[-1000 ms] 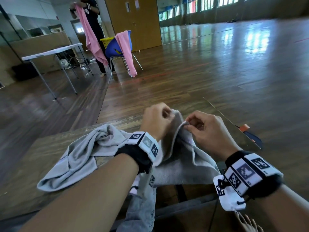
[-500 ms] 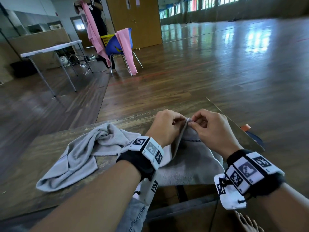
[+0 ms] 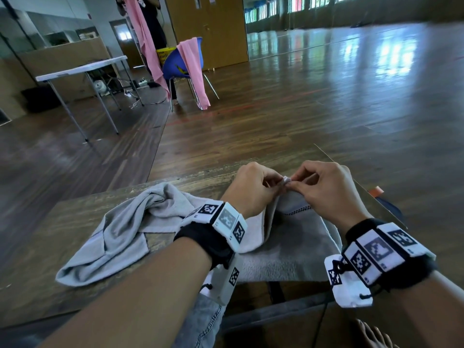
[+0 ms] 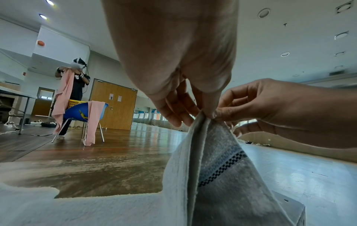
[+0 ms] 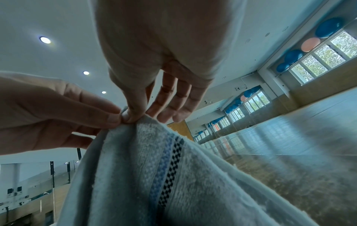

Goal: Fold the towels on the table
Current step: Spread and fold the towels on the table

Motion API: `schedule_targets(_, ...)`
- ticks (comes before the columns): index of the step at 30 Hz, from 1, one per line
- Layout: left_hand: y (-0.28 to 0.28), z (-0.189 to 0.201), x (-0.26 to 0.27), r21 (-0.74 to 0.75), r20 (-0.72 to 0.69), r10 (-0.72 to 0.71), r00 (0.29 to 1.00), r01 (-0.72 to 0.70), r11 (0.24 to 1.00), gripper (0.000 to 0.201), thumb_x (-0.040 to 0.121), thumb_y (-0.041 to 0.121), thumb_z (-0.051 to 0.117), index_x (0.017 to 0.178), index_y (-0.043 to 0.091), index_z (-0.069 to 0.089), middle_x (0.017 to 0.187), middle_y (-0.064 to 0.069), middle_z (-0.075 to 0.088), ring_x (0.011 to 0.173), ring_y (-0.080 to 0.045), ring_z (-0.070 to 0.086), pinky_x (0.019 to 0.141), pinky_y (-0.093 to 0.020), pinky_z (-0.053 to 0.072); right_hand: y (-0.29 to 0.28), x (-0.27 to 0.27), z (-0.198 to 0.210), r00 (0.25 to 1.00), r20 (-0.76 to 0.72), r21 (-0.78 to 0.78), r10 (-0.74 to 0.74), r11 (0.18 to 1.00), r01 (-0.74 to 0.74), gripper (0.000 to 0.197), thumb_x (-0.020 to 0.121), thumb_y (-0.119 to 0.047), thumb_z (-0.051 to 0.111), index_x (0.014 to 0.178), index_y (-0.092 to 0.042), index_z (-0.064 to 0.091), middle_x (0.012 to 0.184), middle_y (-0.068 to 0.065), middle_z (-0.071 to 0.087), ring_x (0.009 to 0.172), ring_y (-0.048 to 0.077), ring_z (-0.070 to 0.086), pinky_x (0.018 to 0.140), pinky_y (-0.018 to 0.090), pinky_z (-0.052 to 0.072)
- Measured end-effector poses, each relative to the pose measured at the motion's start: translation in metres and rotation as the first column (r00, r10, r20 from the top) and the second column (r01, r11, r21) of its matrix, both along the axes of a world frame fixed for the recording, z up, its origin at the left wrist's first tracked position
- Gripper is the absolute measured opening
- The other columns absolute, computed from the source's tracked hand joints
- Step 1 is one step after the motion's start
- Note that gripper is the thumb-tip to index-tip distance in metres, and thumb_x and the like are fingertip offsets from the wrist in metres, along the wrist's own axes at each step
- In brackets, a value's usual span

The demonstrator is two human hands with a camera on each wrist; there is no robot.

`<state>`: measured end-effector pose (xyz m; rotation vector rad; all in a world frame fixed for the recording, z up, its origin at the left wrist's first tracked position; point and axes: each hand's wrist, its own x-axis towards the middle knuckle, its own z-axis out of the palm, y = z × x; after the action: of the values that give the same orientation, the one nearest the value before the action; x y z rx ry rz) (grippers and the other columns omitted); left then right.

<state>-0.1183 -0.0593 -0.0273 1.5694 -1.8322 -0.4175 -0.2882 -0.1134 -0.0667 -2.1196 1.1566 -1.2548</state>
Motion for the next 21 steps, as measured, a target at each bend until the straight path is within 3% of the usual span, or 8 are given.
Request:
schedule_targets(2, 0.000, 0.000, 0.001, -0.012, 0.015, 0.014, 1.000, -0.014, 1.000, 0.018, 0.090, 0.028, 0.071, 0.096, 0.014, 0.080, 0.082, 0.000, 0.075, 0.070, -0.007, 0.064, 0.064, -0.016, 0.050, 0.001, 0.001, 0.002, 1.000, 0.007, 0.003, 0.009, 1.000, -0.009, 0.020, 0.072, -0.029, 0.090, 0.072, -0.029, 0.069, 0.067, -0.020, 0.068, 0.061, 0.006, 0.064, 0.061, 0.026, 0.052)
schedule_targets(8, -0.002, -0.002, 0.001, -0.048, 0.088, 0.055, 0.995, -0.051, 0.998, 0.015, 0.088, 0.017, 0.070, 0.099, 0.013, 0.079, 0.086, -0.002, 0.073, 0.063, 0.005, 0.054, 0.060, -0.001, 0.039, 0.006, 0.007, 0.001, 0.997, -0.009, -0.038, 0.081, 0.996, -0.081, 0.015, 0.079, -0.021, 0.084, 0.087, -0.028, 0.074, 0.081, -0.019, 0.069, 0.071, 0.008, 0.063, 0.068, 0.018, 0.050)
schedule_targets(11, -0.002, -0.003, -0.001, -0.044, 0.111, 0.053, 0.992, -0.048, 0.998, 0.014, 0.088, 0.020, 0.069, 0.098, 0.016, 0.078, 0.085, 0.000, 0.073, 0.064, 0.001, 0.054, 0.062, -0.009, 0.041, 0.004, 0.006, 0.000, 0.997, -0.008, -0.020, 0.083, 0.996, -0.083, 0.014, 0.081, -0.017, 0.082, 0.087, -0.027, 0.074, 0.077, -0.018, 0.070, 0.076, 0.000, 0.064, 0.068, 0.007, 0.045)
schedule_targets(15, -0.002, -0.008, 0.000, -0.054, 0.067, 0.096, 0.993, -0.093, 0.994, 0.017, 0.089, 0.035, 0.069, 0.094, 0.019, 0.070, 0.081, 0.003, 0.069, 0.070, -0.009, 0.061, 0.065, -0.025, 0.051, 0.002, 0.007, 0.002, 0.995, 0.047, 0.005, 0.088, 0.996, -0.088, 0.013, 0.083, -0.015, 0.080, 0.088, -0.025, 0.074, 0.075, -0.017, 0.071, 0.077, -0.004, 0.066, 0.069, 0.005, 0.046)
schedule_targets(17, -0.003, -0.010, 0.002, -0.036, 0.073, 0.115, 0.991, -0.113, 0.993, 0.018, 0.088, 0.034, 0.069, 0.092, 0.016, 0.069, 0.082, 0.000, 0.070, 0.072, -0.013, 0.062, 0.069, -0.031, 0.054, 0.002, 0.008, 0.003, 0.994, 0.059, 0.006, 0.087, 0.996, -0.088, 0.012, 0.086, -0.014, 0.078, 0.094, -0.022, 0.075, 0.078, -0.016, 0.070, 0.079, -0.005, 0.066, 0.071, 0.005, 0.046)
schedule_targets(21, -0.004, -0.010, 0.005, -0.050, 0.037, 0.106, 0.994, -0.104, 0.993, 0.018, 0.089, 0.034, 0.066, 0.088, 0.017, 0.071, 0.079, 0.001, 0.071, 0.071, -0.013, 0.063, 0.069, -0.032, 0.055, 0.002, 0.009, 0.003, 0.994, -0.044, 0.032, 0.097, 0.995, -0.096, 0.008, 0.091, -0.020, 0.073, 0.097, -0.023, 0.077, 0.086, -0.013, 0.069, 0.084, -0.003, 0.063, 0.071, 0.003, 0.041)
